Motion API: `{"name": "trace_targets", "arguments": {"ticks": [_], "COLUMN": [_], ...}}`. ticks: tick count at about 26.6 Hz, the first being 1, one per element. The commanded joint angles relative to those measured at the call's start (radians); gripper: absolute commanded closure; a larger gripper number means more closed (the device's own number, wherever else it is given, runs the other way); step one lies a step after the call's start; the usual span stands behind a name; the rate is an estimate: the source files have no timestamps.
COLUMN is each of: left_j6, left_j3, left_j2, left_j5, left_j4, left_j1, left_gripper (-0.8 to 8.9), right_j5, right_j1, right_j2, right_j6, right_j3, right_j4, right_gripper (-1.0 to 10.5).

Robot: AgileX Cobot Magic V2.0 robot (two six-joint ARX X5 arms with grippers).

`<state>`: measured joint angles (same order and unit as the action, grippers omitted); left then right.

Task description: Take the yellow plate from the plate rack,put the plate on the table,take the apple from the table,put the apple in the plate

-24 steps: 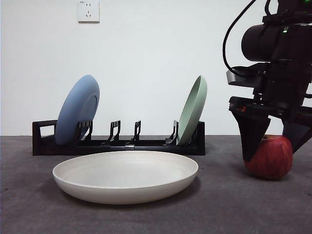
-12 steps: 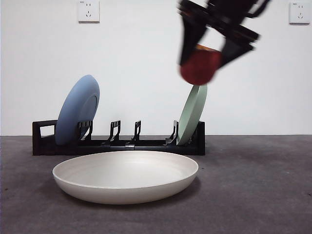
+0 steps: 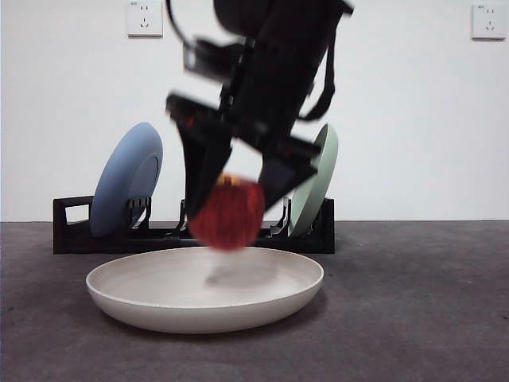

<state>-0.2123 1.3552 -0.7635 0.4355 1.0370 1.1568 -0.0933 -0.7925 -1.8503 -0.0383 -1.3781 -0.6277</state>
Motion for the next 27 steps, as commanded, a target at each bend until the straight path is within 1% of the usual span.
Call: {"name": "trace_targets", "arguments": {"ticks": [1, 5, 10, 12, 14, 16, 17, 18, 27], "left_j6": [0.003, 0.003, 0.003, 0.003, 0.003, 0.003, 0.003, 0.003, 0.003], "left_j3": [-0.004, -0.004, -0.004, -0.004, -0.004, -0.004, -0.004, -0.004, -0.004], "left_j2": [0.002, 0.002, 0.002, 0.002, 0.002, 0.002, 0.002, 0.002, 0.002], "left_j5": [0.002, 0.001, 0.001, 0.001, 0.001, 0.001, 0.001, 0.001, 0.001], "left_j4": [0.009, 0.021, 0.024, 0.024, 0.024, 0.024, 0.024, 0.024, 0.024], "left_j1": [-0.001, 0.001, 0.001, 0.001, 0.001, 0.001, 0.001, 0.001, 0.001], "left_gripper": [8.22, 8.22, 8.22, 8.22, 8.22, 8.22, 8.22, 8.22, 8.22], "right_j5": [0.001, 0.007, 0.008, 0.007, 0.007, 0.007, 0.007, 0.007, 0.004], "right_j1": [-0.019, -0.027, -0.026, -0.027, -0.027, -0.027, -0.027, -0.027, -0.026], "right_j2": [-0.047, -0.089, -0.097, -0.096, -0.095, -0.095, -0.095, -0.093, -0.033], "right_j6": [-0.011, -0.011, -0.01, -0.011, -0.01, -0.011, -0.012, -0.012, -0.011], "right_j3": [0.001, 0.002, 0.002, 0.002, 0.002, 0.001, 0.0, 0.0, -0.029], "right_j4": [-0.005, -0.009, -0.029, -0.031, -0.031, -0.031, -0.031, -0.032, -0.053], "right_gripper": [9.6, 9.6, 9.5, 9.0, 7.3, 4.8, 3.9, 3.4, 3.4]}}
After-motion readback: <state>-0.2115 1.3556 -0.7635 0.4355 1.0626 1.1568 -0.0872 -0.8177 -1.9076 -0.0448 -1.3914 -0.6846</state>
